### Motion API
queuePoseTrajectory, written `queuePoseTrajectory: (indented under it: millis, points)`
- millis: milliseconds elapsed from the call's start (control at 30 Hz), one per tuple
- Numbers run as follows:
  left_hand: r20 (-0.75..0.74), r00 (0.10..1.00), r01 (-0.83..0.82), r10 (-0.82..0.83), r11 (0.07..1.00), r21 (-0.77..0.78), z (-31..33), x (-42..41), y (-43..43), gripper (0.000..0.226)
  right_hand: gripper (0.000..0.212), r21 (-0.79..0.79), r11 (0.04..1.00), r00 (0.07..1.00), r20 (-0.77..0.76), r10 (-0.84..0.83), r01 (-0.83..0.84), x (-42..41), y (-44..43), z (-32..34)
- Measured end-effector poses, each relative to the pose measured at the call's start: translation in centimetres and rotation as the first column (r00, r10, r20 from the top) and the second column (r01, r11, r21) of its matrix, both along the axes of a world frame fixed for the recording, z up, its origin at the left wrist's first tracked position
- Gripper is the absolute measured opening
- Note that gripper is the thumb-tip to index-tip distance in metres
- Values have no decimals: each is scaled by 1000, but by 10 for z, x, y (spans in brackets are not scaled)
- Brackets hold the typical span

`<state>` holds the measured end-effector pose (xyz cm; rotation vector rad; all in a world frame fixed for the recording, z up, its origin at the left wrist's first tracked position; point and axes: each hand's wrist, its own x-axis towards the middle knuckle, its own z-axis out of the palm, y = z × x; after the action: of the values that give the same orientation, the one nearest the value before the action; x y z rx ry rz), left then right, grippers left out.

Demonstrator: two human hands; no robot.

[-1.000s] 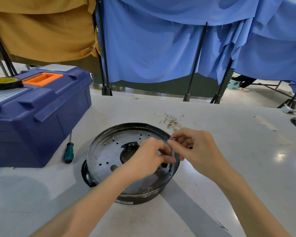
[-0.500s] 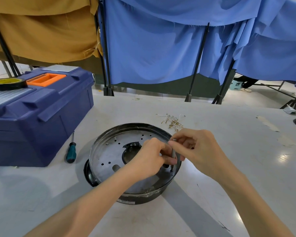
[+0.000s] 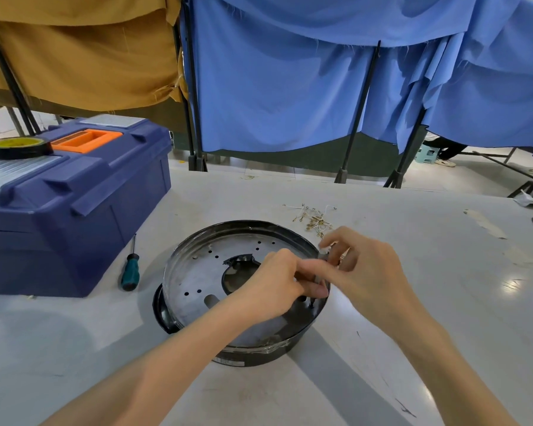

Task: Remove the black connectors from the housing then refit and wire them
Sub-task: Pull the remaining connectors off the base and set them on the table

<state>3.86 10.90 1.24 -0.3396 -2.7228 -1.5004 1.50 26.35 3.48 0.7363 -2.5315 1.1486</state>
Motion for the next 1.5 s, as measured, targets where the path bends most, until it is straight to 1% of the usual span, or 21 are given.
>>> queuePoseTrajectory:
  millis: [33, 133, 200, 233, 300, 367, 500, 533, 600, 667, 733, 800, 867, 1000, 1067, 1133, 1267, 1367, 1433, 1467, 1500]
  points:
    - [0, 1000, 2, -2, 1000, 4, 1, 1, 1, 4, 26, -17, 1000, 999, 21, 26, -26, -3, 4, 5]
    - [-28, 999, -25, 25, 999, 22, 0, 2, 4, 14, 20, -34, 993, 993, 37, 115, -114, -4, 3, 11]
    - [-28, 999, -26, 27, 999, 18, 0, 2, 3, 18, 16, -51, 992, 993, 22, 117, -116, -2, -2, 8]
    - [-22, 999, -24, 24, 1000, 6, 1, 2, 3, 16, 18, -70, 992, 994, 24, 111, -109, -1, -3, 6]
    - [5, 1000, -20, 20, 1000, -7, 1, 2, 0, 5, 25, -109, 989, 994, 32, 106, -102, -2, -3, 4]
    - [22, 999, -30, 30, 999, -12, 1, 1, -5, 19, 27, -156, 981, 990, 51, 128, -119, -2, -2, 3]
    - [61, 997, -50, 56, 994, -96, -2, -2, -16, 38, 34, -270, 943, 966, 117, 230, -192, -2, 0, -3]
    - [69, 996, -45, 53, 993, -113, -3, -3, -17, 39, 35, -294, 934, 961, 121, 248, -204, -3, 0, -4]
    - [79, 996, -32, 43, 990, -138, -4, -4, -16, 32, 34, -344, 915, 953, 134, 271, -212, -5, 2, -5]
    - [58, 998, -23, 35, 980, -195, -5, -5, -14, 34, 23, -392, 897, 943, 167, 287, -203, -7, 1, -7]
    - [25, 999, -26, 34, 966, -258, -7, -5, -13, 36, 13, -379, 906, 941, 195, 278, -189, -7, 1, -11]
    - [-8, 1000, -27, 25, 961, -276, -7, -4, -11, 34, 11, -317, 930, 949, 185, 254, -187, -6, 1, -14]
    - [-44, 999, -39, 28, 957, -288, -7, -3, -11, 37, 12, -291, 938, 955, 169, 244, -188, -6, 2, -14]
    - [-62, 996, -83, 66, 939, -334, -10, -5, -11, 61, 33, -361, 921, 962, 168, 217, -145, -6, 2, -16]
    - [-47, 997, -72, 59, 927, -369, -10, -6, -10, 72, 38, -389, 910, 964, 153, 216, -142, -6, 1, -19]
    - [-39, 997, -70, 60, 919, -388, -10, -7, -10, 77, 40, -412, 896, 955, 161, 249, -164, -8, 2, -22]
    - [-29, 998, -64, 58, 920, -387, -10, -7, -11, 73, 41, -358, 897, 923, 183, 338, -258, -13, 7, -18]
    - [-20, 998, -61, 58, 928, -367, -10, -6, -12, 68, 33, -321, 894, 907, 179, 380, -312, -13, 8, -14]
    - [-22, 998, -61, 57, 931, -360, -11, -7, -12, 67, 22, -304, 908, 926, 156, 345, -287, -10, 7, -15]
    - [-23, 998, -60, 55, 931, -359, -11, -7, -12, 66, 20, -283, 925, 942, 140, 303, -256, -9, 5, -15]
    - [-23, 998, -59, 54, 932, -358, -11, -7, -12, 66, 23, -260, 940, 959, 120, 257, -219, -8, 4, -16]
